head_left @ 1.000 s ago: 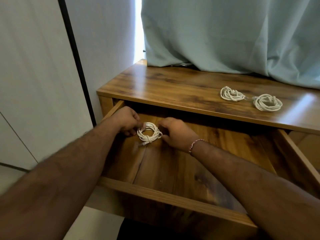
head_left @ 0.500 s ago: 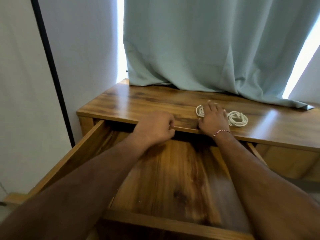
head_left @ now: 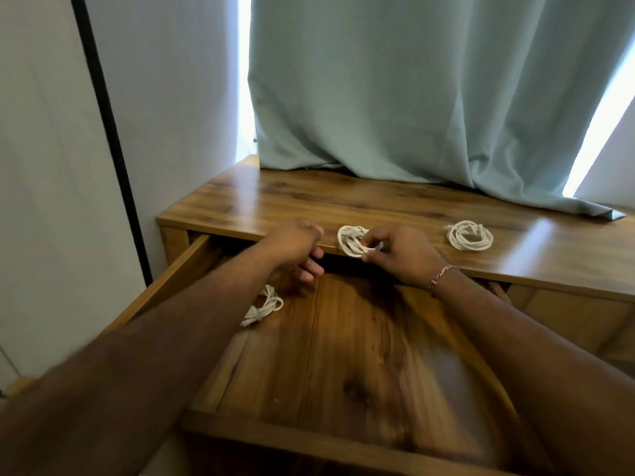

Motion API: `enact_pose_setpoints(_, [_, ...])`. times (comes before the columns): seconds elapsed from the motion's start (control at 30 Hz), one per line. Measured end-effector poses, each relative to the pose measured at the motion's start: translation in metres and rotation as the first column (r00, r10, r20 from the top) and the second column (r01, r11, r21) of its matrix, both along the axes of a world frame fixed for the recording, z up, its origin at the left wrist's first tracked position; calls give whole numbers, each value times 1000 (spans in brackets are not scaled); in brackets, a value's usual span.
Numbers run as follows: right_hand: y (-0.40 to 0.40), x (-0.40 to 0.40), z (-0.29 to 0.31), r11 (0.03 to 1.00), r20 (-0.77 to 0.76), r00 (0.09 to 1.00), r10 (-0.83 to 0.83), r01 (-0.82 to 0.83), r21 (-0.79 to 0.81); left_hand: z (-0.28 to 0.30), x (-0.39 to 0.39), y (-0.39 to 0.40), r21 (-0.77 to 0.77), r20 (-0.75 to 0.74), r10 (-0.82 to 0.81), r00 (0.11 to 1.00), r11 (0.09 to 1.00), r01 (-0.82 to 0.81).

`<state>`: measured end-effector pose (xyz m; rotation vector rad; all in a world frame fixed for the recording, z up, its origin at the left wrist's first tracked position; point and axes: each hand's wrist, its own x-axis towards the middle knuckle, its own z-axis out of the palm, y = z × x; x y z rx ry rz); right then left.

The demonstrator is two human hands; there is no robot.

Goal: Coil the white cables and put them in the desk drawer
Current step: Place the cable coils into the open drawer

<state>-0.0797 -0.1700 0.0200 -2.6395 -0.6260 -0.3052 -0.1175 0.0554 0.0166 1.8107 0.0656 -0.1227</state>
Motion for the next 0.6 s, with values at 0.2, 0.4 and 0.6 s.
enact_pose_setpoints(0.2, [33,-50,-35,939,50,953,298,-284,-193,-15,-14,24,358,-55,-138,989,922,148])
enact_pose_setpoints(0.4, [41,-51,-79,875,21,960,278,-244,-419,-62,-21,10,513,-125,-91,988,846,143])
enact_pose_setpoints(0.6, [39,-46,-96,876,-24,961,277,-262,-405,-71,-13,0,751,-33,-99,995,654,90])
